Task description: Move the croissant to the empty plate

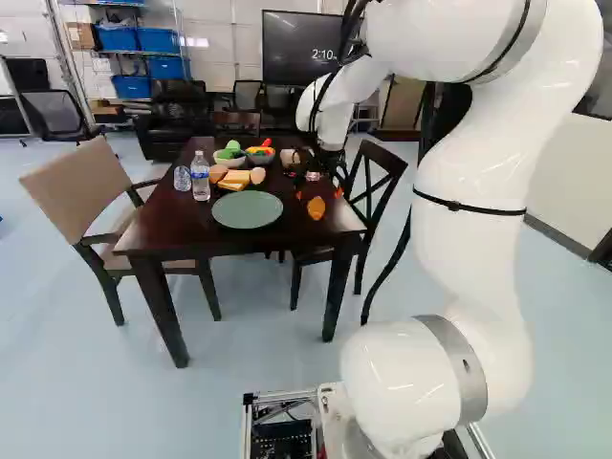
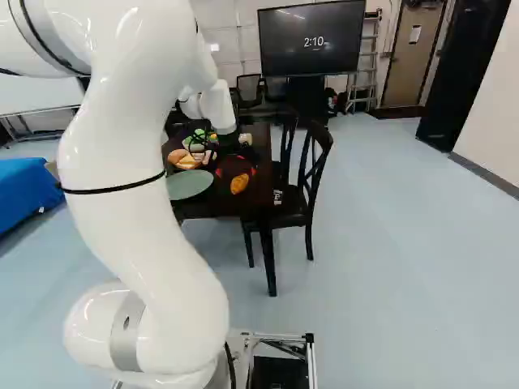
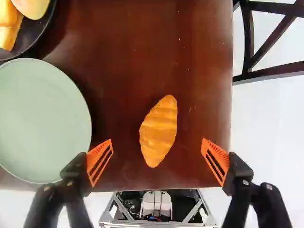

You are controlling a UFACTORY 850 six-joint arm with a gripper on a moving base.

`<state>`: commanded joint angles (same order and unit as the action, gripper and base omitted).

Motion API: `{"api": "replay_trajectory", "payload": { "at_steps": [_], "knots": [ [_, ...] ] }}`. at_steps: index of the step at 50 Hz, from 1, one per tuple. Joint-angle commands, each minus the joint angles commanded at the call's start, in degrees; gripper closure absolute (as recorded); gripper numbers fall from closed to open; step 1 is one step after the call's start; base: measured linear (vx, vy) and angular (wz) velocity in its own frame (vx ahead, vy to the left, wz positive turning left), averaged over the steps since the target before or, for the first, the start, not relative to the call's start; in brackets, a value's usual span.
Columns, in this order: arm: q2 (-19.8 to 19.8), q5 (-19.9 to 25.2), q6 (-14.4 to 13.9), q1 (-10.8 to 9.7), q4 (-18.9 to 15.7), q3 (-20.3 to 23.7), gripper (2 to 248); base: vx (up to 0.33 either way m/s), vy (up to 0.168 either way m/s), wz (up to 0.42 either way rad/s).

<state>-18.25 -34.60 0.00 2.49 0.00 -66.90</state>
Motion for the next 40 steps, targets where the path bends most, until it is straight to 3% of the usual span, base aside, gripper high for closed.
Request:
{"api": "replay_trajectory", "payload": {
  "at_steps": [40],
  "knots": [
    [-3.25,0.00,0.00,0.00,0.00,-0.79,3,0.000,0.000,0.000]
  ]
}}
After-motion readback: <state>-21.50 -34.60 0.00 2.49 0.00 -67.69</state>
